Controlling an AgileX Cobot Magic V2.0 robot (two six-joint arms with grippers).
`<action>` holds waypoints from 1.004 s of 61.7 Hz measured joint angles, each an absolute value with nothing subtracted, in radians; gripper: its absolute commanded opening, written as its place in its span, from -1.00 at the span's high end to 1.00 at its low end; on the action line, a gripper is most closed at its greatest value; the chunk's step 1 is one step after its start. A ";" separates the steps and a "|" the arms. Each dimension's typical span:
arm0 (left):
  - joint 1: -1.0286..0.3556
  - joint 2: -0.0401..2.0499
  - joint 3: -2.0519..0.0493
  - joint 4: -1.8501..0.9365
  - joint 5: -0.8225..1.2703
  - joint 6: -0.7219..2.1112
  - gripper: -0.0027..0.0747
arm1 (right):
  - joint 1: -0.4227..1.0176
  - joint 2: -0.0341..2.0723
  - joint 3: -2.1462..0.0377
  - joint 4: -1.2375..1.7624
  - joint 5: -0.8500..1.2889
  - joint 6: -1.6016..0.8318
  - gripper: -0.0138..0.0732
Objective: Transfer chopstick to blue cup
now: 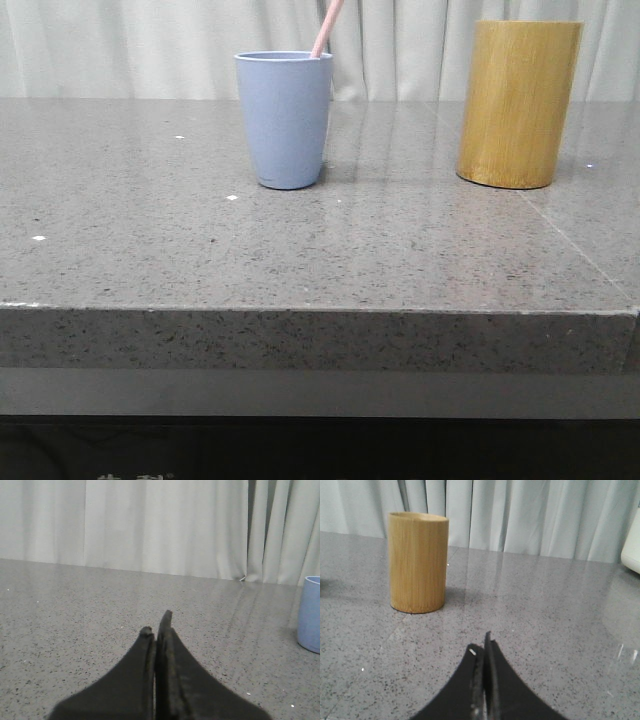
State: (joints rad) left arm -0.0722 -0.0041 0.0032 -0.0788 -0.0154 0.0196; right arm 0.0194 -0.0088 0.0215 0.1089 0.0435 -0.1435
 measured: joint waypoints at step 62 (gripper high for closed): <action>-0.072 -0.004 0.003 -0.079 -0.015 0.020 0.98 | -0.005 -0.011 0.026 0.088 0.028 0.000 0.84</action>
State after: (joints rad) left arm -0.0722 -0.0041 0.0032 -0.0788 -0.0147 0.0196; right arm -0.0046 -0.0108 0.0256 0.0876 0.0282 0.0000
